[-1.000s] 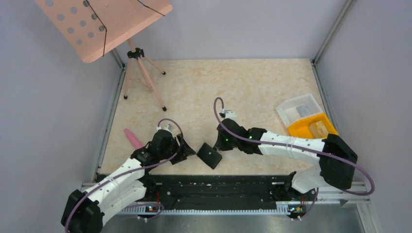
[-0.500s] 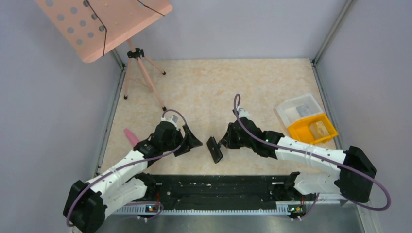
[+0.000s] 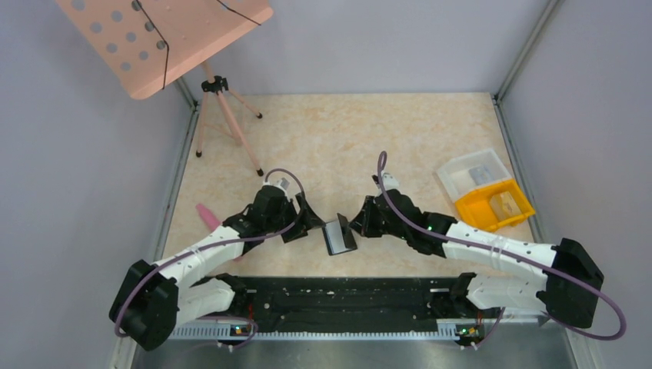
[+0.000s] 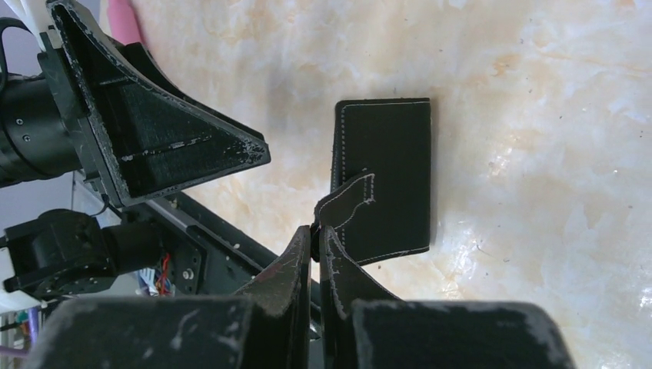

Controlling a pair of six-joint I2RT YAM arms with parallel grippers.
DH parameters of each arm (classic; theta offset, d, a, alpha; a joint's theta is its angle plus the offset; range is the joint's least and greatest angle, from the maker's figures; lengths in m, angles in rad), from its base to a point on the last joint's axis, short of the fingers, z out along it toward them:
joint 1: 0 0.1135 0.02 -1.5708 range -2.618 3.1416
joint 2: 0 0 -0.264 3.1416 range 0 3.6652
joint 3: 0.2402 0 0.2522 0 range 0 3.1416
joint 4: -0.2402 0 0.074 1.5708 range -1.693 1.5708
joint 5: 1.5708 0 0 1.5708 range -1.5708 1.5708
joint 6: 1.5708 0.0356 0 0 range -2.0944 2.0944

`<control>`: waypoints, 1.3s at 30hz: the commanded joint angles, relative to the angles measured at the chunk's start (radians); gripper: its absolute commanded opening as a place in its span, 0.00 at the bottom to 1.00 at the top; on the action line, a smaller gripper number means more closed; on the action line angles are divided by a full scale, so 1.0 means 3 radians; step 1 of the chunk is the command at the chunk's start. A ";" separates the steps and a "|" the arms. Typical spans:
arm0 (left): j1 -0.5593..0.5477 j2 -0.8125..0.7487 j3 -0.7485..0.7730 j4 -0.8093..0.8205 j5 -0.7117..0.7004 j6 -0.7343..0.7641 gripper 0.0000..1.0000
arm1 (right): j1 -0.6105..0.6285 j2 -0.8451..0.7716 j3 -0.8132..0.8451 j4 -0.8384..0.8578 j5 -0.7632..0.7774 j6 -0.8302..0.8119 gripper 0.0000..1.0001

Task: Take the credit cards out of the card holder
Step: Open the card holder at the center of the board.

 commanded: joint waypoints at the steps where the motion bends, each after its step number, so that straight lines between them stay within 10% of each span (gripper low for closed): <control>1: -0.0014 0.0084 0.0138 0.0196 0.0090 0.0075 0.77 | -0.0025 -0.0124 -0.0033 0.0015 0.0155 -0.0108 0.00; 26: -0.0011 0.0236 0.0144 0.0039 0.0038 0.0179 0.63 | -0.0770 -0.0117 -0.0697 -0.0439 0.0155 -0.0256 0.00; 39: -0.0015 0.0116 0.0107 -0.0012 -0.0012 0.0189 0.63 | -0.0777 -0.0252 0.0146 -0.0886 -0.0344 -0.0295 0.30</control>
